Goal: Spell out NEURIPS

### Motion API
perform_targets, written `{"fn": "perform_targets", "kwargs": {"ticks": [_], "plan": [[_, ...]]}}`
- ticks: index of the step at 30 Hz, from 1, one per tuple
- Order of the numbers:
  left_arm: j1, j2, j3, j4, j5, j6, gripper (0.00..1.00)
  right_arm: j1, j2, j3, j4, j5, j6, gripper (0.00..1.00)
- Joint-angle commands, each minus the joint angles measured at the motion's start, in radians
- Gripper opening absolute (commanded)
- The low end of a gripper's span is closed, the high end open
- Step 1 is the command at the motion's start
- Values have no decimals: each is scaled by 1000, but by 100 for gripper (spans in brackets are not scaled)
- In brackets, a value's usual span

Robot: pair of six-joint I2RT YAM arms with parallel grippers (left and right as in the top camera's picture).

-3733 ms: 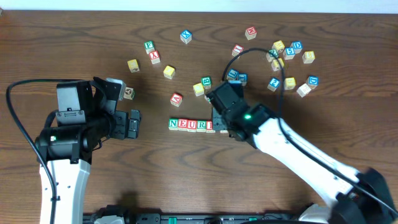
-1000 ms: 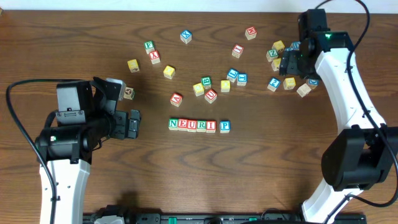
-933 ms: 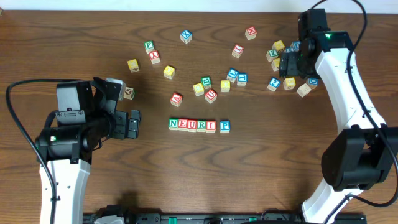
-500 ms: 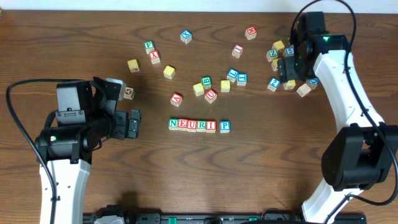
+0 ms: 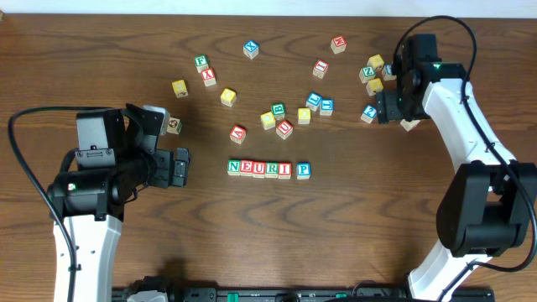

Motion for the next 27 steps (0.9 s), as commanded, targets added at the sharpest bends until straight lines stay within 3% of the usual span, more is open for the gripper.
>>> {"fn": "perform_targets", "kwargs": {"ticks": [1, 20, 27], "plan": [[5, -6, 20, -1, 12, 13, 98, -7, 5, -42, 24, -17, 17, 88], [4, -6, 20, -1, 12, 13, 98, -13, 5, -114, 138, -41, 6, 84], [5, -6, 20, -1, 12, 13, 98, -44, 5, -114, 175, -42, 25, 77]]}}
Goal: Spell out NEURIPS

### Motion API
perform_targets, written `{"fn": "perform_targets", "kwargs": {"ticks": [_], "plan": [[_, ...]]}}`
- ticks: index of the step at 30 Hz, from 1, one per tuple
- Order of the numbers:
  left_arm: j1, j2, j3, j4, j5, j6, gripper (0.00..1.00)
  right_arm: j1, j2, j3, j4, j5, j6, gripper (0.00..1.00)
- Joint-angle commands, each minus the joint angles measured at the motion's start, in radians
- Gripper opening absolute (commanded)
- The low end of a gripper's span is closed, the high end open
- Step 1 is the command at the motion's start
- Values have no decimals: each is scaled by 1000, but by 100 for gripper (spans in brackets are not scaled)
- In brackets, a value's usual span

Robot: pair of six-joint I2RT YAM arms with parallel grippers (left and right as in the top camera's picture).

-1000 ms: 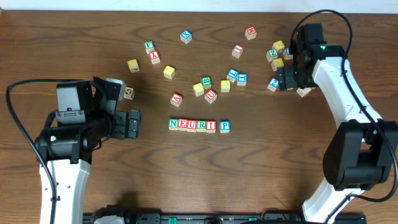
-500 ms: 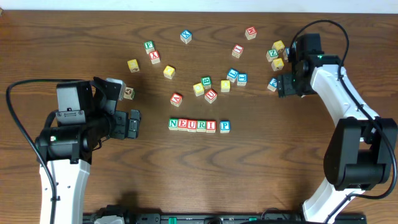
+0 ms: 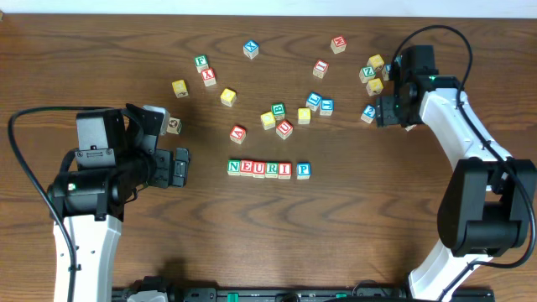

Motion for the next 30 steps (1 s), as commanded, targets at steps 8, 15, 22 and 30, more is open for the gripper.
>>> {"fn": "perform_targets", "kwargs": {"ticks": [8, 15, 22, 30], "plan": [[5, -6, 20, -1, 12, 13, 98, -47, 5, -5, 39, 1, 14, 71], [5, -6, 20, -1, 12, 13, 98, -45, 29, -5, 51, -7, 14, 65], [5, -6, 20, -1, 12, 13, 98, -40, 78, -5, 61, -13, 14, 63], [5, -6, 20, -1, 12, 13, 98, -28, 78, -5, 102, -14, 14, 66]]}}
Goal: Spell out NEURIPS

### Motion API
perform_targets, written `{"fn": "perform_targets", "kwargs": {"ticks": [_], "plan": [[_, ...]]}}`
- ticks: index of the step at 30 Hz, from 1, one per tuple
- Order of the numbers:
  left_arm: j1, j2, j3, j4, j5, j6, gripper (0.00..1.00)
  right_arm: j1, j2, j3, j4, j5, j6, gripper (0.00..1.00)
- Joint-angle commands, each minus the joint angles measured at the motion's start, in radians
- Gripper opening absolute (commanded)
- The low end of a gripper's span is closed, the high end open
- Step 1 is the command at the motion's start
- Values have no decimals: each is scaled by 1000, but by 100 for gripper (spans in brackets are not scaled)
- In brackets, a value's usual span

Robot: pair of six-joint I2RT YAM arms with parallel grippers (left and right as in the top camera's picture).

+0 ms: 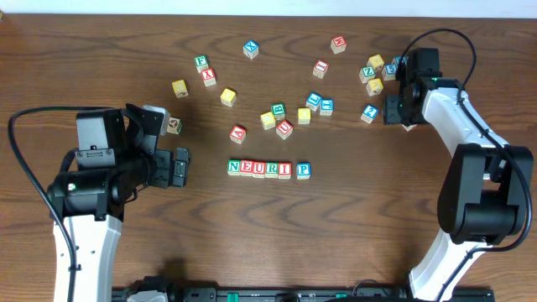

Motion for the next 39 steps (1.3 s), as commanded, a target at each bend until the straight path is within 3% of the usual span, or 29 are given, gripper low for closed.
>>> {"fn": "perform_targets", "kwargs": {"ticks": [1, 39], "plan": [[5, -6, 20, -1, 12, 13, 98, 11, -2, -3, 5, -9, 2, 67], [5, -6, 20, -1, 12, 13, 98, 12, 56, -3, 41, -45, 10, 66]]}}
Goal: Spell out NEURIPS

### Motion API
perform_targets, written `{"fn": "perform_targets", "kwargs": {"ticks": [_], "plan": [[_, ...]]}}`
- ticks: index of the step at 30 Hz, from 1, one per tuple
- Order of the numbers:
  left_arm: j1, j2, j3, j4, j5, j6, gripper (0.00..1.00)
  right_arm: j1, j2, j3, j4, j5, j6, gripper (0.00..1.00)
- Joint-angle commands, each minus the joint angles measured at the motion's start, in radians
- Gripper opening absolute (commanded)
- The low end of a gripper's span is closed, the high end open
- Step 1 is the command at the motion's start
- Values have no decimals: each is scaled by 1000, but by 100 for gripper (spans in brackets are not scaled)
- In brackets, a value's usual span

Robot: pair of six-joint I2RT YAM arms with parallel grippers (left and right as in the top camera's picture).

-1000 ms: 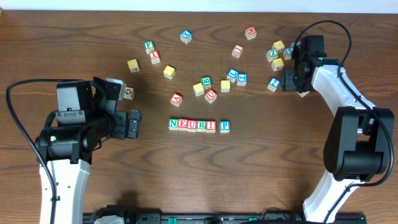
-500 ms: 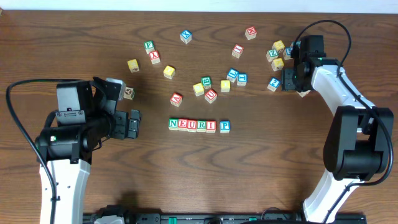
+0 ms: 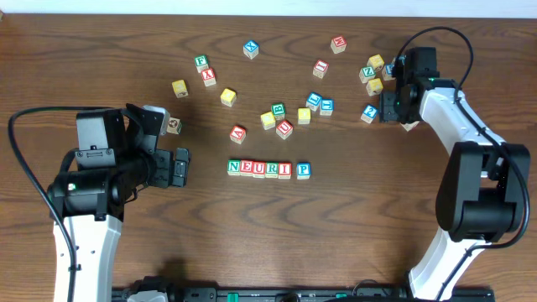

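Note:
A row of letter blocks reading N E U R I (image 3: 258, 169) lies at the table's middle, with a P block (image 3: 303, 170) just right of it after a small gap. My left gripper (image 3: 181, 166) rests left of the row, open and empty. My right gripper (image 3: 387, 109) hangs over the block cluster at the far right, just right of a blue block (image 3: 369, 113). Its fingers point down, and their state does not show. An S block cannot be picked out.
Loose letter blocks lie scattered behind the row (image 3: 277, 113) and toward the back left (image 3: 201, 63). Yellow and green blocks (image 3: 374, 74) crowd beside my right arm, and a pale block (image 3: 409, 125) lies under it.
My right gripper has shifted slightly to the left, closer to the blue block. The left arm and the row of blocks have not moved.
The row N E U R I with P beside it stood the same throughout, and my left arm stayed still. My right gripper stayed over the right-hand block cluster, first near the blue block, then a little farther right, now slightly back to the left.

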Motion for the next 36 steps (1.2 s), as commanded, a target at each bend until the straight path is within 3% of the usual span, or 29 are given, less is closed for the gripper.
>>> {"fn": "perform_targets", "kwargs": {"ticks": [1, 36], "plan": [[5, -6, 20, -1, 12, 13, 98, 6, 39, -3, -1, -5, 10, 65], [5, -6, 20, -1, 12, 13, 98, 6, 40, -3, -18, -5, 10, 65]]}}
